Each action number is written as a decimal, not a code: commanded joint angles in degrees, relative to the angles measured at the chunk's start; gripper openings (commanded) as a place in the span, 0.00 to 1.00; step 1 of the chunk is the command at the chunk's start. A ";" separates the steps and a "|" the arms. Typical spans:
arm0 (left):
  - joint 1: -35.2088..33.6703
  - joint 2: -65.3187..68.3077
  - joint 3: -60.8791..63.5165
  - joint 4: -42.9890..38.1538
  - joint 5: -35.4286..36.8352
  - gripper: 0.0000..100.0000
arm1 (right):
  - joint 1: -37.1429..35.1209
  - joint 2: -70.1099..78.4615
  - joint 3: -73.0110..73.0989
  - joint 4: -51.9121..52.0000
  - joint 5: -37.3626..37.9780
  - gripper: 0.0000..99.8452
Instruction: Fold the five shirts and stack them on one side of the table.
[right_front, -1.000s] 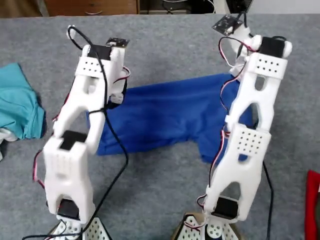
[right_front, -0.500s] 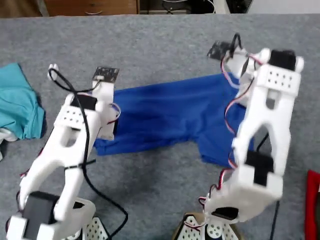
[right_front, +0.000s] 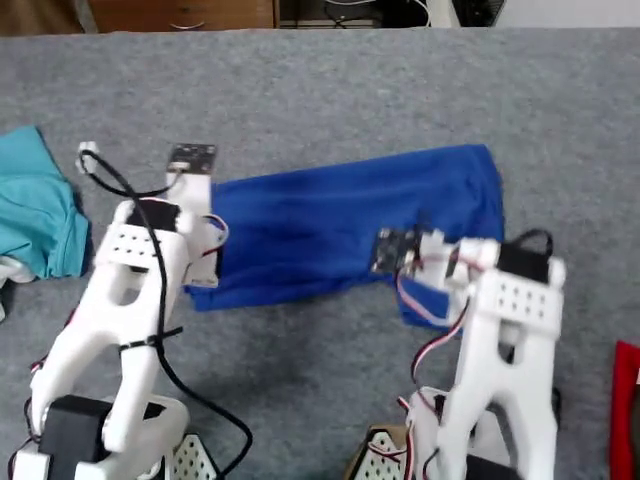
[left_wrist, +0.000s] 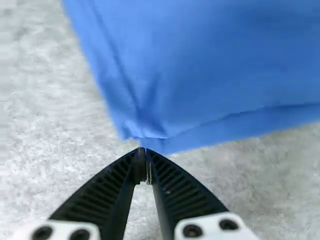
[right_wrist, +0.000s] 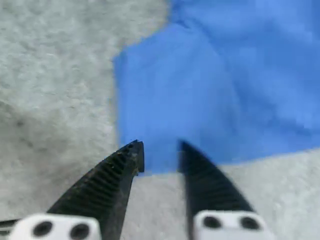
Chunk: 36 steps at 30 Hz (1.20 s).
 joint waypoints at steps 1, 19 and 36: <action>-5.27 -2.24 -2.02 0.53 0.09 0.02 | 1.10 -3.47 6.81 -3.96 1.14 0.20; -9.76 -2.24 -4.31 4.84 -1.76 0.02 | 3.47 -3.30 9.63 -6.15 3.16 0.19; -9.67 -1.98 -4.22 4.84 -3.25 0.02 | 4.26 -3.12 18.07 -16.35 6.15 0.23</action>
